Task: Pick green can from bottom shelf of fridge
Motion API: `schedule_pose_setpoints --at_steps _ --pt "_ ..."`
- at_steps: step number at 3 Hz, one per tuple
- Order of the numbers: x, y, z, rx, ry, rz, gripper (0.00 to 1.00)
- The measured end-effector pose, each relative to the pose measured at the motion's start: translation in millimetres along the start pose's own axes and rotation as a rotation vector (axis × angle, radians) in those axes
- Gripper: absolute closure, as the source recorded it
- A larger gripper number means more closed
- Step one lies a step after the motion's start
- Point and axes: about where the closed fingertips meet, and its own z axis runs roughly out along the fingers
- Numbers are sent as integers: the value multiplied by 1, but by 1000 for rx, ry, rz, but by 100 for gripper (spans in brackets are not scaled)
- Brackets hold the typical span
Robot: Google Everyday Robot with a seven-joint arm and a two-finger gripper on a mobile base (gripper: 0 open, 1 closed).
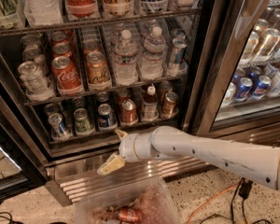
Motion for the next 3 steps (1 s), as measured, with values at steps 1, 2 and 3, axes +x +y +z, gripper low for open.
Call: schedule_pose_setpoints --at_steps 1,2,3 --pt "-12 3 28 -27 -72 5 0" --pt "-29 13 54 -45 -149 5 0" --pt "-47 26 66 -18 -213 -2 0"
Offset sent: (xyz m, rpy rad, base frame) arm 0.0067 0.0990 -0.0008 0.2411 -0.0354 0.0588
